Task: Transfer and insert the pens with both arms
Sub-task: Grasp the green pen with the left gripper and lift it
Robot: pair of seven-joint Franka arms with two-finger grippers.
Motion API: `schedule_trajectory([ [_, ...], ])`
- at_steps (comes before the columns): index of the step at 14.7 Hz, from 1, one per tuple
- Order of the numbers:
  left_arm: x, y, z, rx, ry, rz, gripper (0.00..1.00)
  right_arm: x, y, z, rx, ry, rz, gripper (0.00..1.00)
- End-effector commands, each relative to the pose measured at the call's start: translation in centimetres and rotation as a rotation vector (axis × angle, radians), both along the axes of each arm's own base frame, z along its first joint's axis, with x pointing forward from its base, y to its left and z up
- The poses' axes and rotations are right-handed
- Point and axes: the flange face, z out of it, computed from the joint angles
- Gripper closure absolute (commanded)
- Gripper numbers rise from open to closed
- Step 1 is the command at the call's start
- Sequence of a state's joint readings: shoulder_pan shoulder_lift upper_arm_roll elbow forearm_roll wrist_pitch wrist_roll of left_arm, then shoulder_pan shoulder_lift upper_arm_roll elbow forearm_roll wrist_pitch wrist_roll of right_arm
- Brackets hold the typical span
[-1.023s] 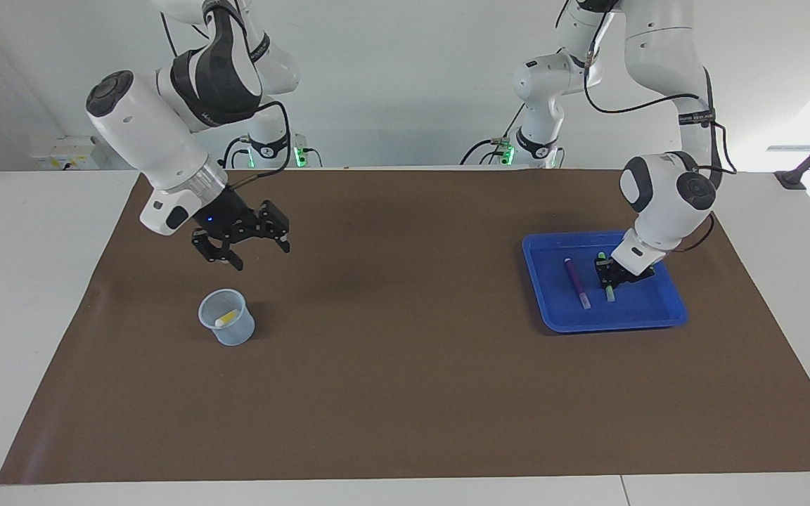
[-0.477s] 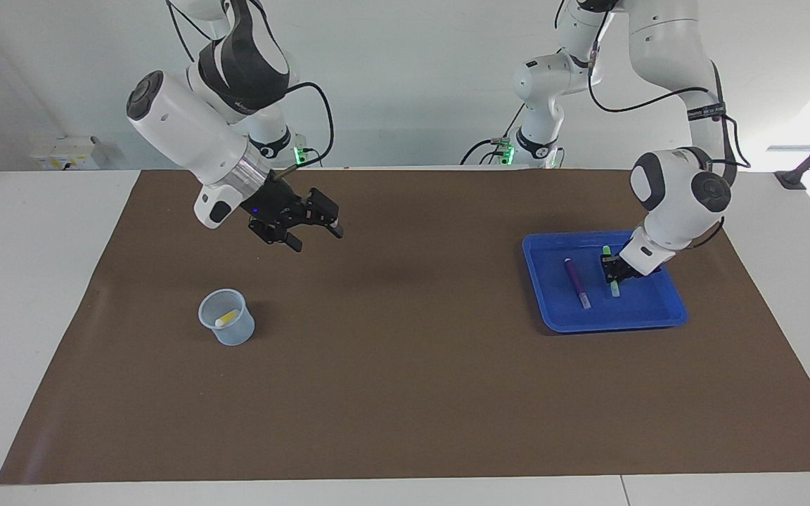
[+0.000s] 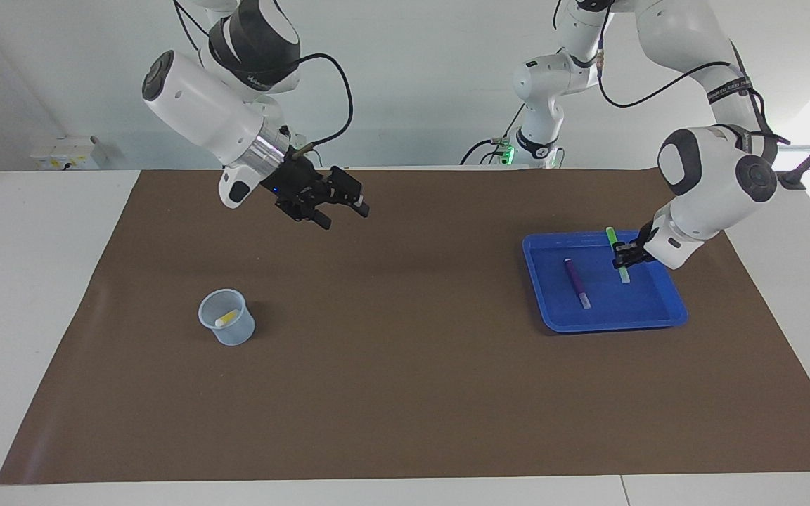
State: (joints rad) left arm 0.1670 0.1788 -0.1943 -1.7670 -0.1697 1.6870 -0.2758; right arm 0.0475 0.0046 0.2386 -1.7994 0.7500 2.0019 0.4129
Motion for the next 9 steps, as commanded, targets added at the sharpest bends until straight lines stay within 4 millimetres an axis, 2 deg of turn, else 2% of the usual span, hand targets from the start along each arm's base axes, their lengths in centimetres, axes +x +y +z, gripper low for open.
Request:
schedule_trajectory([
  [1, -0.4, -4.1, 3.1, 0.010, 0.084, 0.259, 1.00, -2.1, 2.2, 0.8, 0.021, 0.001, -0.064, 0.00],
  [3, -1.0, -6.6, 4.8, -0.029, 0.143, 0.464, 1.00, -3.6, 4.4, 0.6, 0.021, -0.039, -0.103, 0.00],
  [5, -1.7, -9.8, 5.6, -0.020, 0.217, 0.642, 1.00, -5.1, 6.3, -1.0, 0.031, -0.101, -0.146, 0.00],
  [7, -2.2, -12.2, 6.0, -0.026, 0.297, 0.810, 1.00, -6.3, 7.5, -1.4, 0.024, -0.112, -0.131, 0.00],
  [9, -2.1, -14.4, 6.4, -0.039, 0.340, 0.991, 1.00, -6.5, 7.5, -1.9, 0.014, -0.124, -0.111, 0.00],
])
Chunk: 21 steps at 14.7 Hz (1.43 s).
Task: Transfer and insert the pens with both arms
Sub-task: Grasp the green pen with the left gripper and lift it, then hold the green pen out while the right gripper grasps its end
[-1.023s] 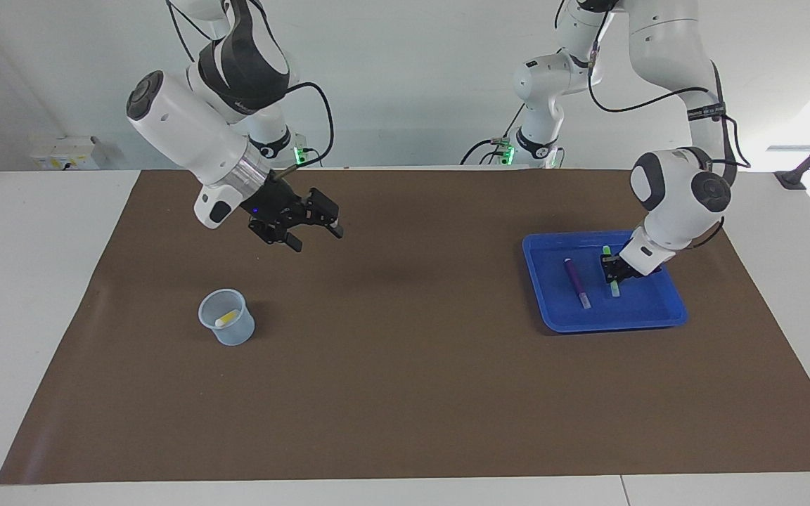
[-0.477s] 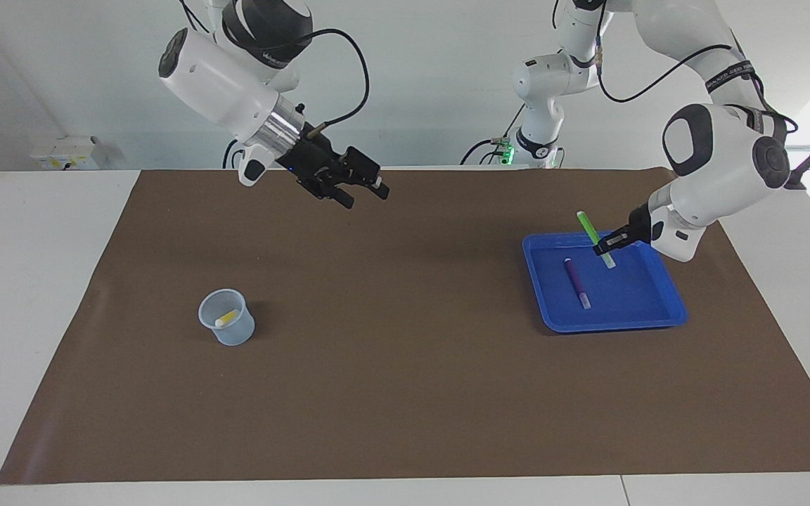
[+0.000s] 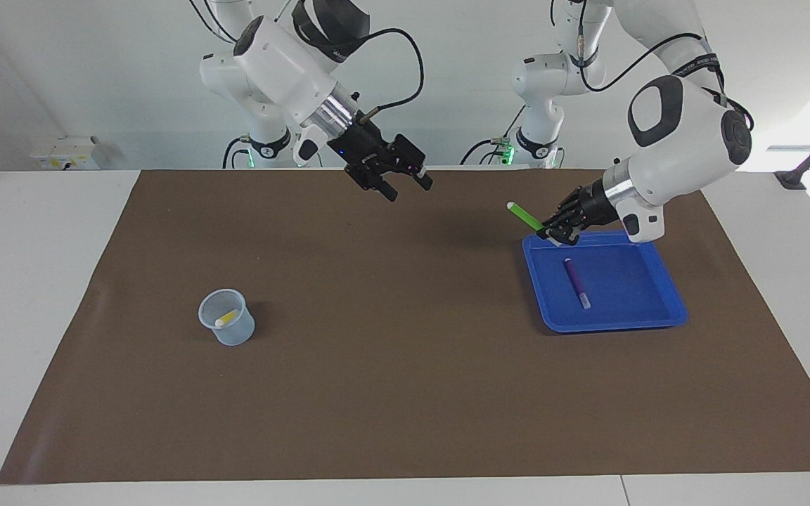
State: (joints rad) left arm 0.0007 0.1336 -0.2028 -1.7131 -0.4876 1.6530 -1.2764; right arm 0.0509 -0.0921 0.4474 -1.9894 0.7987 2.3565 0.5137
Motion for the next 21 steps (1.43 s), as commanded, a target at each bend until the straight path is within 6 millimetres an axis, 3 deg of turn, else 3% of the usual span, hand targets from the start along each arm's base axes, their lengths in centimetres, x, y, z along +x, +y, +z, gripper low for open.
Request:
schedule_trajectory([
  [1, -0.7, -2.8, 0.4, -0.009, 0.063, 0.217, 1.00, -0.8, -0.9, -0.1, -0.004, -0.031, 0.002, 0.06],
  [3, -1.7, -5.3, 0.1, -0.034, 0.081, 0.314, 1.00, -0.7, -1.0, 0.1, -0.003, -0.052, -0.009, 0.10],
  [6, -3.4, -7.3, -0.3, -0.116, 0.114, 0.383, 1.00, -2.0, 1.4, -0.4, -0.004, -0.073, 0.019, 0.12],
  [8, -5.0, -8.9, 0.0, -0.142, 0.104, 0.376, 1.00, -1.9, 1.4, -1.0, -0.013, -0.108, 0.017, 0.25],
  [17, -7.4, -10.0, 0.1, -0.227, 0.059, 0.373, 1.00, -1.9, 1.4, -1.4, -0.022, -0.122, 0.030, 0.35],
  [21, -7.6, -10.0, 0.1, -0.228, 0.058, 0.374, 1.00, -1.8, 1.4, -1.4, -0.023, -0.124, 0.032, 0.51],
])
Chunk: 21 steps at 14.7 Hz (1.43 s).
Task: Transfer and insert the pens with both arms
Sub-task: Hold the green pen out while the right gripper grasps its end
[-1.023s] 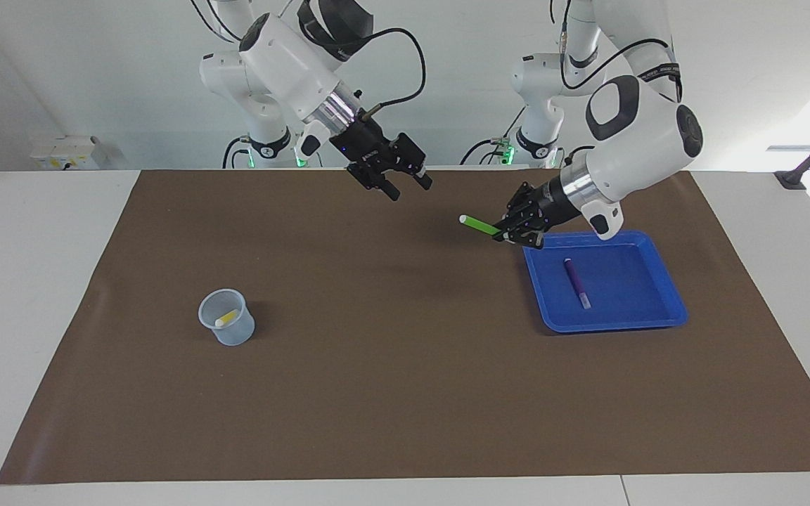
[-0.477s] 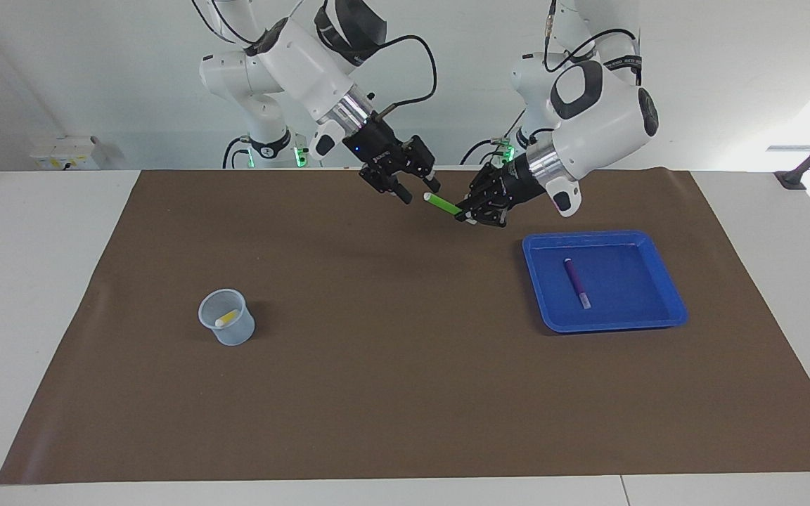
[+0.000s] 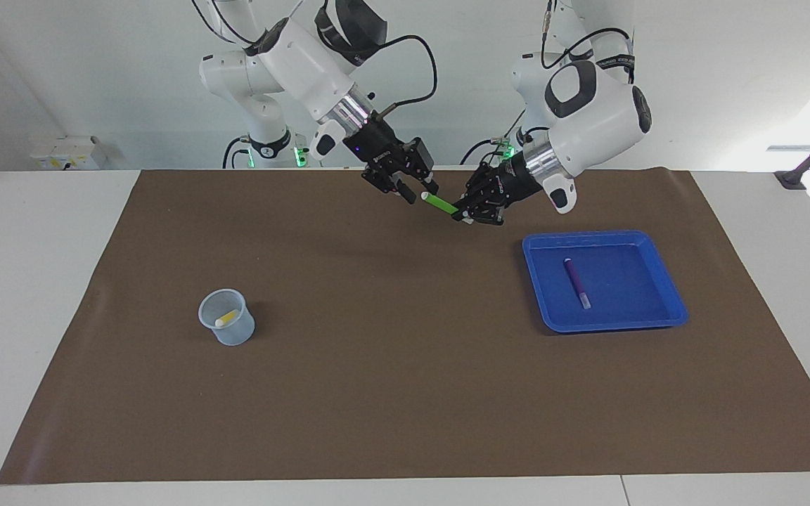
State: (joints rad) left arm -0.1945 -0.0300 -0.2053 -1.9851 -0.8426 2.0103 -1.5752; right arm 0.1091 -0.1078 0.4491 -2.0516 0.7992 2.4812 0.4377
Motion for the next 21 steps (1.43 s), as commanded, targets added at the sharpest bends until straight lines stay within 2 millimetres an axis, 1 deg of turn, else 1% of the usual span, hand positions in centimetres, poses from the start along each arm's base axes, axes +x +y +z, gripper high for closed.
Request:
schedule_trajectory([
  [1, -1.03, 0.38, 0.35, -0.014, -0.024, 0.015, 1.00, -0.27, -0.19, -0.17, 0.007, -0.018, 0.002, 0.54],
  [6, -1.06, 0.30, 0.43, -0.024, -0.023, 0.022, 1.00, -0.25, -0.13, -0.04, 0.011, -0.024, -0.009, 0.54],
  [8, -1.04, 0.31, 0.44, -0.024, -0.024, 0.023, 1.00, -0.57, 0.48, 0.04, 0.014, -0.034, -0.005, 0.54],
  [9, -1.04, 0.31, 0.44, -0.024, -0.024, 0.023, 1.00, -0.57, 0.49, 0.04, 0.014, -0.034, -0.005, 0.56],
  [11, -1.01, 0.33, 0.46, -0.024, -0.026, 0.025, 1.00, -0.57, 0.49, 0.04, 0.014, -0.035, -0.004, 0.67],
  [13, -0.99, 0.33, 0.47, -0.025, -0.026, 0.026, 1.00, -0.57, 0.49, 0.04, 0.014, -0.034, -0.005, 0.68],
  [14, -0.97, 0.34, 0.48, -0.025, -0.028, 0.027, 1.00, -0.54, 0.49, -0.04, 0.014, -0.032, -0.005, 0.72],
  [16, -1.00, 0.31, 0.35, -0.024, -0.028, 0.029, 1.00, -0.54, 0.41, -0.05, 0.013, -0.031, -0.006, 1.00],
  [21, -1.17, 0.03, 0.29, -0.023, -0.028, 0.024, 1.00, -0.56, 0.42, -0.07, 0.025, -0.004, -0.033, 1.00],
])
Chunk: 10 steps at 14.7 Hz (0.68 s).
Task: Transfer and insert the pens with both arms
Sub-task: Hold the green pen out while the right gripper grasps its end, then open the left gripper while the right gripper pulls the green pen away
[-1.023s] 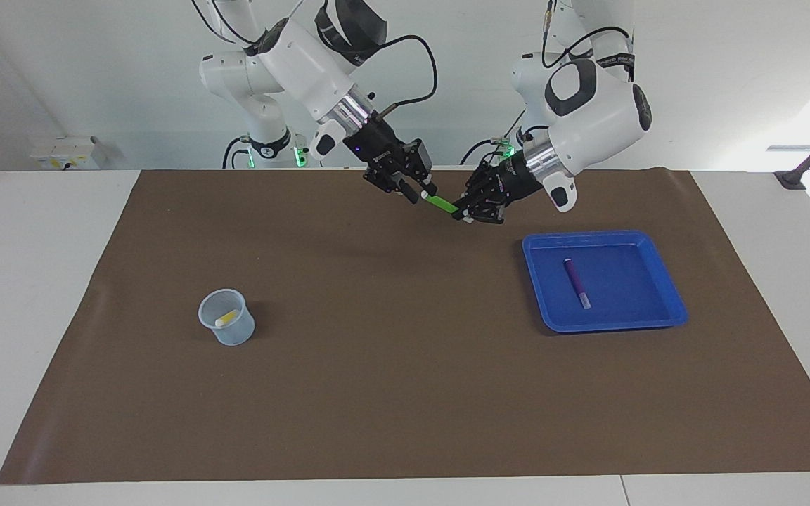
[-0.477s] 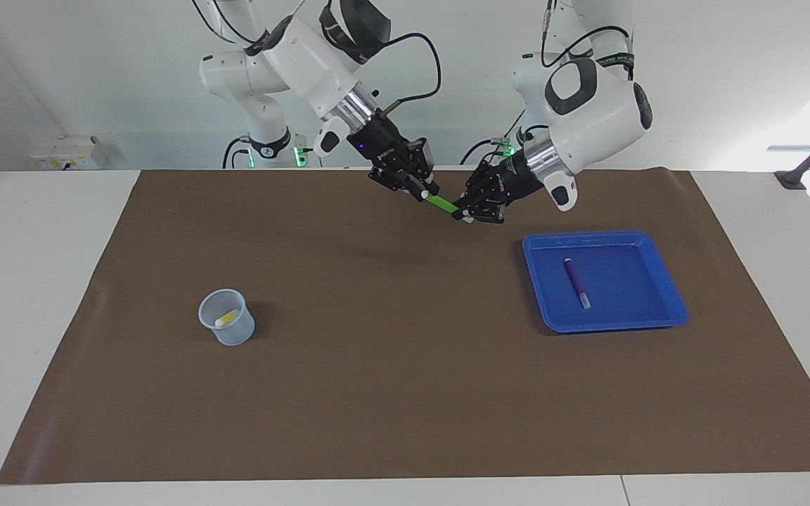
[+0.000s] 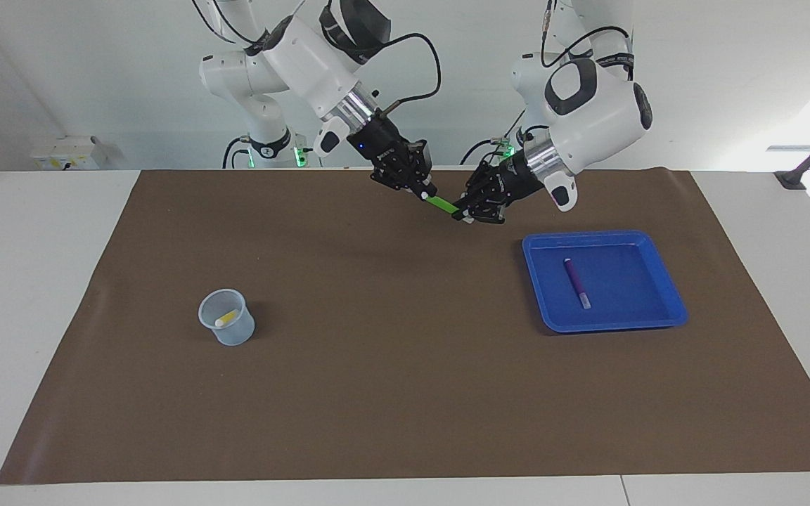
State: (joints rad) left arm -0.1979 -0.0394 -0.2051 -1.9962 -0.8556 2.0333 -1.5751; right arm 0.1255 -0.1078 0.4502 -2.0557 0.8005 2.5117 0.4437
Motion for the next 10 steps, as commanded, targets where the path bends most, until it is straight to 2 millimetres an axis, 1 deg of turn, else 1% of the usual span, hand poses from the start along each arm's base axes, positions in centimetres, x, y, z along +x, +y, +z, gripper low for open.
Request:
schedule_trajectory([
  [1, -1.1, 0.0, 0.2, -0.015, -0.019, 0.005, 1.00, -0.2, -0.2, -0.2, 0.020, 0.012, -0.025, 1.00],
  [2, -1.2, 0.0, 0.6, -0.016, -0.027, 0.004, 1.00, -0.2, -0.2, -0.2, 0.020, 0.012, -0.025, 1.00],
  [3, -1.2, -0.1, 0.7, -0.017, -0.037, 0.007, 0.01, -0.2, -0.2, -0.2, 0.020, 0.012, -0.025, 1.00],
  [4, -1.6, -0.6, 1.2, -0.019, -0.052, 0.002, 0.00, -0.2, -0.2, -0.2, 0.019, 0.013, -0.025, 1.00],
  [5, -1.8, -0.5, 0.7, -0.014, -0.045, 0.003, 0.00, -0.2, -0.2, -0.3, 0.019, 0.014, -0.024, 1.00],
  [8, -1.9, -0.4, 0.8, -0.014, -0.048, 0.005, 0.00, 0.0, -0.7, -0.5, -0.002, 0.013, 0.008, 1.00],
  [10, -1.8, -0.3, 0.8, -0.014, -0.048, 0.008, 0.00, 0.5, -2.0, -0.8, -0.042, 0.004, 0.068, 1.00],
])
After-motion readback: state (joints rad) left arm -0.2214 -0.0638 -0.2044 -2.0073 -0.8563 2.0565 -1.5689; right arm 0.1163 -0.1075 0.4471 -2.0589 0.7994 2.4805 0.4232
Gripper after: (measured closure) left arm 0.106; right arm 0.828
